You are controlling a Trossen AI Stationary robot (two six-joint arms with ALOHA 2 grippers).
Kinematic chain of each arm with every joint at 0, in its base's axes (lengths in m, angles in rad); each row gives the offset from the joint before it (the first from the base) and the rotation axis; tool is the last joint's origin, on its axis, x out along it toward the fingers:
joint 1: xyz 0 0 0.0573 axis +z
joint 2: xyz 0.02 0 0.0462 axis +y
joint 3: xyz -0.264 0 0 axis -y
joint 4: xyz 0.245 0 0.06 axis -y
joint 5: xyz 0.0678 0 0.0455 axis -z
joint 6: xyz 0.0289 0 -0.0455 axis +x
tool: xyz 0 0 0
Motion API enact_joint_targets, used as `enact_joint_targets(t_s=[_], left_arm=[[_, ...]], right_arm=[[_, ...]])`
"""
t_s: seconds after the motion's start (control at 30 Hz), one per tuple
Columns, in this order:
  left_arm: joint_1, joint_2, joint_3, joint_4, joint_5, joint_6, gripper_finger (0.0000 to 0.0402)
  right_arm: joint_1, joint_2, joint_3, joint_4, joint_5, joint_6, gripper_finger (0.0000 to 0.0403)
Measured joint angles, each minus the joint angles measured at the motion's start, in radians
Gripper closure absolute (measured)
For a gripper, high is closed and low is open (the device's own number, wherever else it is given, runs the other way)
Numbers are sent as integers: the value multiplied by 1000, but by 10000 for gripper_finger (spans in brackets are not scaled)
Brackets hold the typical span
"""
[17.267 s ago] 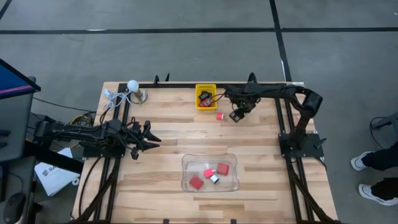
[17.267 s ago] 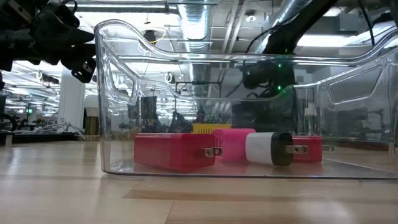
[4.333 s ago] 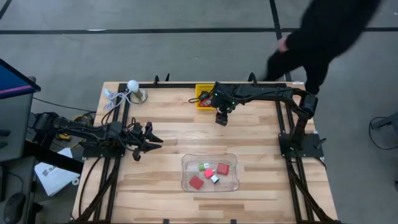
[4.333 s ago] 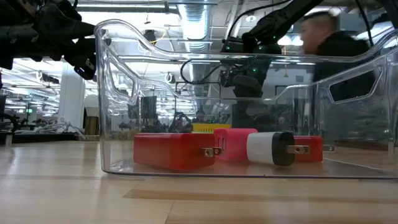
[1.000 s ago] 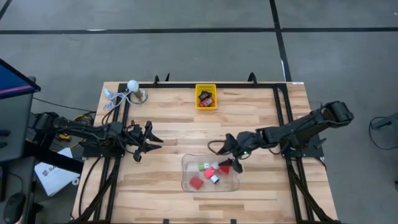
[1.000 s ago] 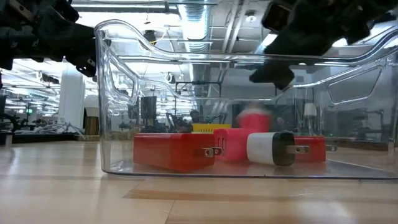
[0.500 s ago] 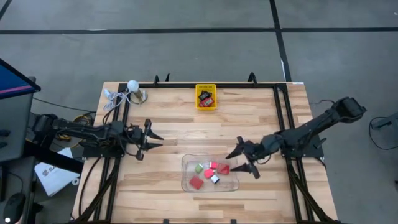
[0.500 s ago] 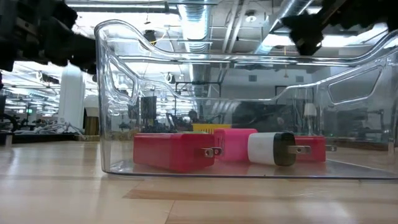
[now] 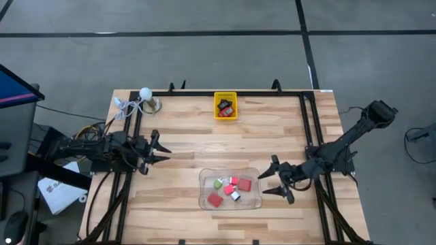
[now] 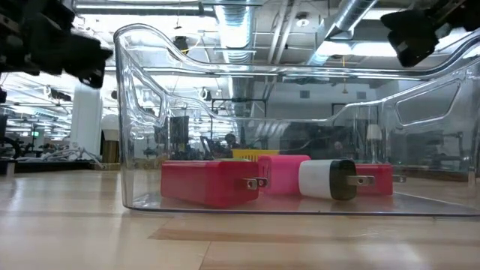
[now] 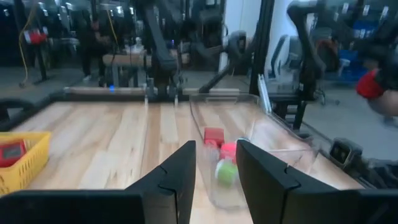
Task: Pick & Place Office items
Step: Return to Home Position
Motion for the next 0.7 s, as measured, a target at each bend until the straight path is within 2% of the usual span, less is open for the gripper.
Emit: enact_joint_targets(t_s=[0.07, 0.17, 0.27, 0.37, 0.53, 0.7], left_arm=[[-1, -68, 2, -19, -7, -3, 288], [-2, -67, 1, -19, -9, 29, 288], [-2, -63, 1, -37, -78, 43, 288], [-2, -34, 1, -42, -135, 15, 288], [-3, 32, 0, -34, -146, 0, 288], [-3, 95, 0, -16, -151, 0, 288]], right_arm=[[15, 0, 0, 1, 4, -4, 134], [37, 0, 0, -11, 30, -8, 134], [59, -1, -9, -38, 53, -11, 134], [70, -10, -58, -44, 56, -3, 134], [38, -51, -193, 36, 104, 18, 134], [-28, -128, -306, 107, 58, -3, 134]])
